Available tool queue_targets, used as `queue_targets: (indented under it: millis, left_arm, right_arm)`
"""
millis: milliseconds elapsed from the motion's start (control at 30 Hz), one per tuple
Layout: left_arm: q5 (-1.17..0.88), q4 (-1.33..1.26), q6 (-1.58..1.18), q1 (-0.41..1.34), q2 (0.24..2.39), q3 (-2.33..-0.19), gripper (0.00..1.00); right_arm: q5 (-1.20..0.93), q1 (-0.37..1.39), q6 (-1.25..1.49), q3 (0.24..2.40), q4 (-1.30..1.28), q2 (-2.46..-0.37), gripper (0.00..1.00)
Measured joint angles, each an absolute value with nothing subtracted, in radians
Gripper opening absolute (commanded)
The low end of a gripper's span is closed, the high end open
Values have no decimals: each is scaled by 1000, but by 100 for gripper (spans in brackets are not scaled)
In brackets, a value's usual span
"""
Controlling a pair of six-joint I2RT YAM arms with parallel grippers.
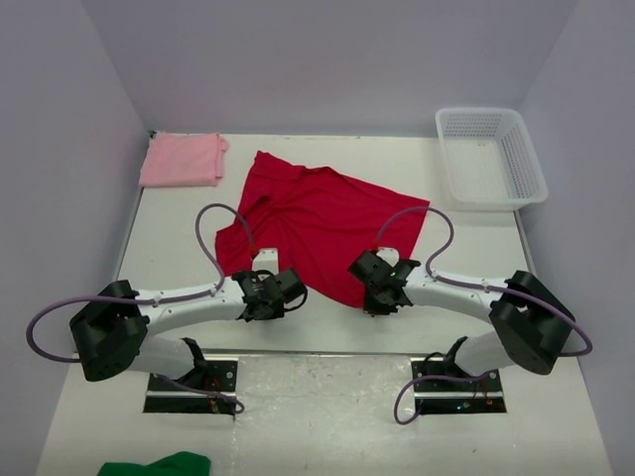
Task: Fold and stack the t-shirts
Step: Flatten out the tshirt
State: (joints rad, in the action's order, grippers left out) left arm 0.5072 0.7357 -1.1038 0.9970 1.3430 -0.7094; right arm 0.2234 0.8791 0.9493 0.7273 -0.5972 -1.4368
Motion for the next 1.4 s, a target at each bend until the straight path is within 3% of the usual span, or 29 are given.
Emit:
queue_targets:
  millis: [667, 900, 1000, 1167, 1267, 1400]
  left_arm:
    - [494, 632, -1129, 1031, 1429, -701, 46]
    - [497, 600, -1122, 1030, 1459, -719, 41]
    - [503, 585, -1123, 1026, 1470, -725, 37]
    - [511, 565, -1119, 986, 1465, -715, 20]
    - [512, 551, -1115, 954, 1446, -696, 0]
    - [512, 532, -1108, 927, 1431, -681, 0]
  right_arm:
    - [216, 885, 949, 667, -526, -1378, 0]
    - [216, 886, 950, 655, -514, -1364, 0]
    - [215, 886, 950, 651, -510, -1361, 0]
    - [215, 886, 949, 650, -509, -1360, 0]
    - [215, 886, 949, 650, -508, -1359, 0]
    - [215, 886, 949, 650, -508, -1359, 0]
